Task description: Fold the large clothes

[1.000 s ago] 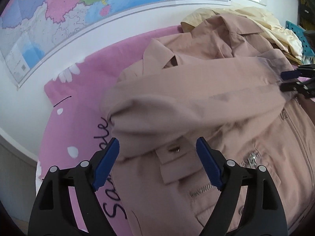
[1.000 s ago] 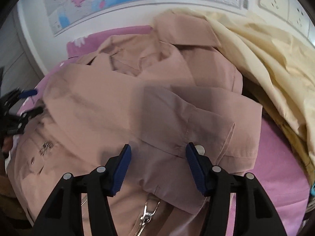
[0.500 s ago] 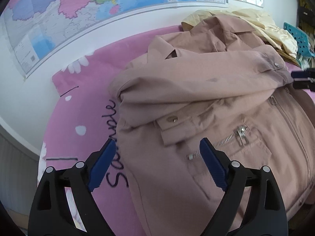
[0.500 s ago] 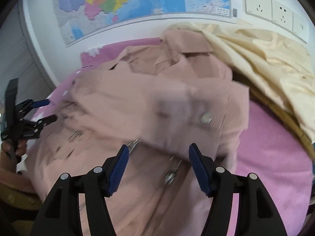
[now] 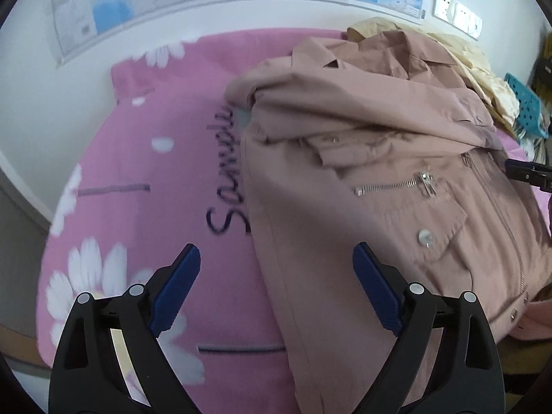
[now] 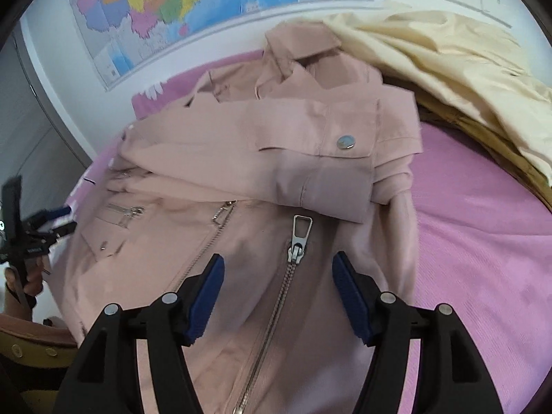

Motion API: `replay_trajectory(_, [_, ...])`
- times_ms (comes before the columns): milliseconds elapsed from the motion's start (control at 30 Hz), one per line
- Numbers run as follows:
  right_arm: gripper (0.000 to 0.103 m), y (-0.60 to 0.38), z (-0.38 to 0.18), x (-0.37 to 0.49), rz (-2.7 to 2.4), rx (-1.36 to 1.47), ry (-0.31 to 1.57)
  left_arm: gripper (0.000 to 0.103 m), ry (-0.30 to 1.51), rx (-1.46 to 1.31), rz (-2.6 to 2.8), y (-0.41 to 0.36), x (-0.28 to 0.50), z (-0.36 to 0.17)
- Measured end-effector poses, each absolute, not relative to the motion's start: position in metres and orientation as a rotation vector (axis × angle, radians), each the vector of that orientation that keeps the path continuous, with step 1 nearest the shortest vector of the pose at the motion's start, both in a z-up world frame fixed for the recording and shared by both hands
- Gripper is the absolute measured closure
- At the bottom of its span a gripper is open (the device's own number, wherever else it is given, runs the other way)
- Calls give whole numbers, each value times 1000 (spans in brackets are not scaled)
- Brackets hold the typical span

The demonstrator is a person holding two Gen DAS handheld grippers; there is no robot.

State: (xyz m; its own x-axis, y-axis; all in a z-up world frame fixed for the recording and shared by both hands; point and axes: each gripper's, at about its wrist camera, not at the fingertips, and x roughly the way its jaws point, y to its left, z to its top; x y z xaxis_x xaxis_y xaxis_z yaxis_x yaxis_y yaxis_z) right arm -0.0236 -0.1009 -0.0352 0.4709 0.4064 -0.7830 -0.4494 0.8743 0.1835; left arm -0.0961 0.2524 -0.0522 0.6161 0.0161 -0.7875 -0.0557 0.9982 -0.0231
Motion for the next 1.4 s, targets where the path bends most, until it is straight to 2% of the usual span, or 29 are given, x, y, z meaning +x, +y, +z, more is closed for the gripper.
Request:
replay_trajectory(67, [35,-112,-29,-33,529,-5,932,14,920,-83,-1,256,-106,-57])
replay_trajectory(233, [17,-159,-20,-64,466,107,910,14,986,-152,-67,262,-124,-72])
replay_trajectory(400, [13,-197,-34,-88,429,244,947,14,999,-214,-128,265,-139,-75])
replay_trajectory(600, [12,-189,-55,-106,484,269,987,5,1023,-235,-229,250,-147,-77])
replay_trajectory(833, [13,-164,-61,-120,662,292,1001,5,1015,-278,-329,226,-153,-78])
replay_trajectory(1000, [15,-157,-66,-126,770,370,1002,5,999,-410,-369,233,-139,-78])
replay_trajectory(1167, [17,-157,-66,-125,825,431,983,6,997,-354,-376,215,-136,-78])
replay_trajectory(1200, [20,-156,-66,-126,820,426,983,7,996,-352,-383,214,-137,-78])
replay_trajectory(1267, [23,-157,-66,-127,837,448,978,27,998,-358,-397,212,-140,-77])
replay_trajectory(1333, [31,-160,-67,-128,820,428,982,30,1002,-375,-396,216,-141,-78])
replay_trajectory(1400, [32,-162,-69,-128,806,412,985,29,1006,-395,-393,217,-138,-80])
